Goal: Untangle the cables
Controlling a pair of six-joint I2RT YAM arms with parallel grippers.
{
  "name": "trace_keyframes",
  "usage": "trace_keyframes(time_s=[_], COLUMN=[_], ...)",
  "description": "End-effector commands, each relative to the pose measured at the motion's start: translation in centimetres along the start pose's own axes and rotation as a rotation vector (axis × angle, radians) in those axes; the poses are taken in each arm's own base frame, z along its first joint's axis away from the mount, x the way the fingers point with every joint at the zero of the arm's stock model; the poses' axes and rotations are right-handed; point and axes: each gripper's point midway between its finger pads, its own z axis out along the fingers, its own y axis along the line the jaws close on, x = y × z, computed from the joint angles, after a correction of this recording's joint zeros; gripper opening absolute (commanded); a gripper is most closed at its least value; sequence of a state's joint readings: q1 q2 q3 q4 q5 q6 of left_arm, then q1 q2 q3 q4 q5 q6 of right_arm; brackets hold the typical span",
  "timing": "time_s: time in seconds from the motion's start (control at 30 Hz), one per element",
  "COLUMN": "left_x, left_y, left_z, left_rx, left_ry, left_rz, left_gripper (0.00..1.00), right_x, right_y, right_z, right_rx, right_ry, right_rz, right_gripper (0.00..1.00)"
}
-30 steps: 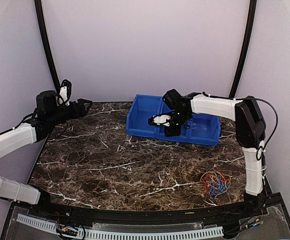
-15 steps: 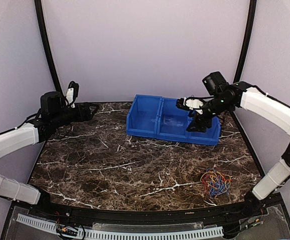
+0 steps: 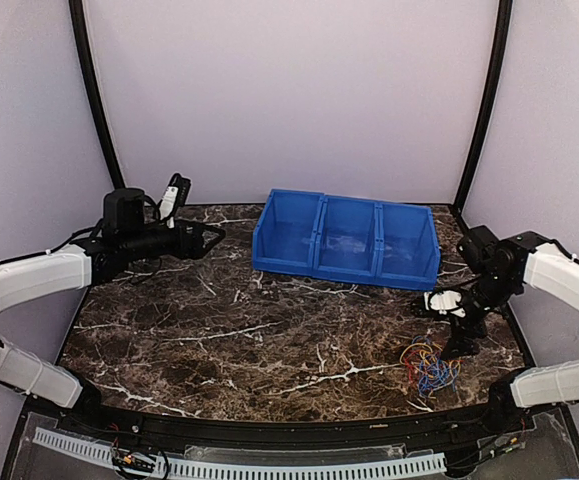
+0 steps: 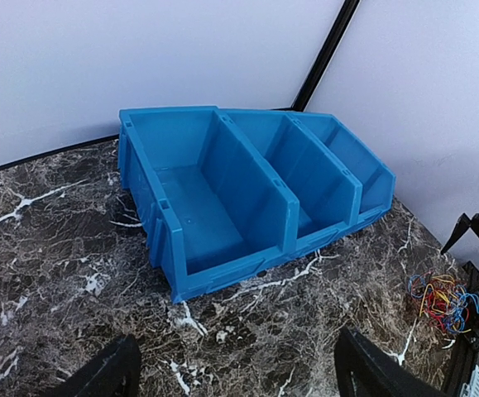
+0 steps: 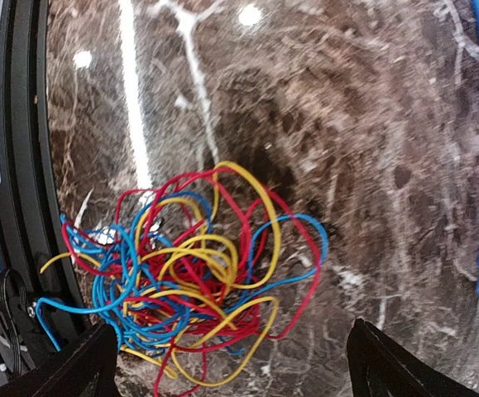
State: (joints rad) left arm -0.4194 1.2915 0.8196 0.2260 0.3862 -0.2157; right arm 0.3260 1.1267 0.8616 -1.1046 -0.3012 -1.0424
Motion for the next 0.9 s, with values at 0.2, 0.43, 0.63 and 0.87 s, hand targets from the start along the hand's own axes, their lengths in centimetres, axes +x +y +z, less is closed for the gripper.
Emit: trace_keyframes(time_s=[0.2,0.43,0.63,0.87], left_x=[-0.2,-0.5,-0.5,0.0], left_y=[-2.0,-2.2,-2.8,-4.5], left_z=[0.4,0.0,0.0,-0.8], left_rx=[0.071,0.06,0.051,0.037], left_ry=[0.019,0.009,0.005,0.043], left_rz=[0.041,0.054,0.061,-0.043], left_gripper=[0.84,0.84,0.84,0.84], right_x=[5.5,4.2,-3.7,-16.4], right_y=[2.0,1.2,-1.5,-3.2], right_z=[4.7,8.1,9.7,11.9], right_rx=[-0.119,-0.138,-0.121,-0.124], right_ry=[0.216,0.224,0.053,-0.143], right_rz=[-0.097,-0.124,-0.18,-0.373], right_gripper=[0.97,0.81,0.59,0.48])
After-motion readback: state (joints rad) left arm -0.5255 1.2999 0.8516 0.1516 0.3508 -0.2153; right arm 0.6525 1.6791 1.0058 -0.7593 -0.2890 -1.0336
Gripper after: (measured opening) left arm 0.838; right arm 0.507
